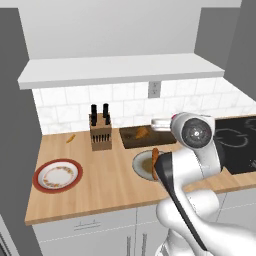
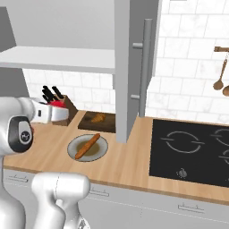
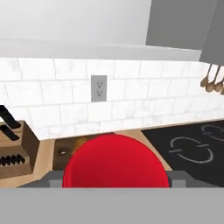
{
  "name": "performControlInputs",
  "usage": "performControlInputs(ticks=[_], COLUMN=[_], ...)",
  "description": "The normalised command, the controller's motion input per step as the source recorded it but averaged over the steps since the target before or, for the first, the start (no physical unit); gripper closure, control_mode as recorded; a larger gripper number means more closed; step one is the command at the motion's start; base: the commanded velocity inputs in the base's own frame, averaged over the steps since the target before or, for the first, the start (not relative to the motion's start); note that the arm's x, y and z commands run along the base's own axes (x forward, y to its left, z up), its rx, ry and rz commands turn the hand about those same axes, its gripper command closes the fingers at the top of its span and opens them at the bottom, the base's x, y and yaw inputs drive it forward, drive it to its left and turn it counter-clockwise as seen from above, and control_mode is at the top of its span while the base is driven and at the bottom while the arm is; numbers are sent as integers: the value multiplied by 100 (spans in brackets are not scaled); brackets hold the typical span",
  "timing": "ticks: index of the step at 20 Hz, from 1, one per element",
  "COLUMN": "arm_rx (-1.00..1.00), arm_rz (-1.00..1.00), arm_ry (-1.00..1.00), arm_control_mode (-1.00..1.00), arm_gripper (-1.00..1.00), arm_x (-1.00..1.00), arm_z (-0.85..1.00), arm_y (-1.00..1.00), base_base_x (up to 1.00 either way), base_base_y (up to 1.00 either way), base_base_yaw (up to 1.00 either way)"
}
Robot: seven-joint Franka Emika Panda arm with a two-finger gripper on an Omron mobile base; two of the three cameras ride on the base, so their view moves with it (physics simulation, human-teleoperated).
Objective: From the different types of pastries on the counter, select a croissant and place it on the cutting board. Then retrieve a jar of jam from the cabinet and place it alongside the croissant on the cutting board.
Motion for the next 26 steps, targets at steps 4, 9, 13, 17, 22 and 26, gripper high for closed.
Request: performControlInputs(ticks=[4, 9, 13, 17, 22, 26], arm_rx=[0, 0, 1, 3, 0, 1], arm_rz=[5, 3, 7, 6, 6, 9], arm_ry=[-30, -30, -24, -3, 10, 9], arm_control_mode=[-100, -100, -100, -100, -100, -100], arm_gripper=[100, 100, 100, 100, 100, 100], arm_x=[53, 52, 67, 31, 0, 7], arm_z=[-100, -100, -95, -19, 27, 38], arm_y=[-55, -56, -70, -36, -44, -39], base_base_x=[0, 0, 0, 0, 0, 0], base_base_y=[0, 0, 0, 0, 0, 0], base_base_yaw=[0, 0, 0, 0, 0, 0])
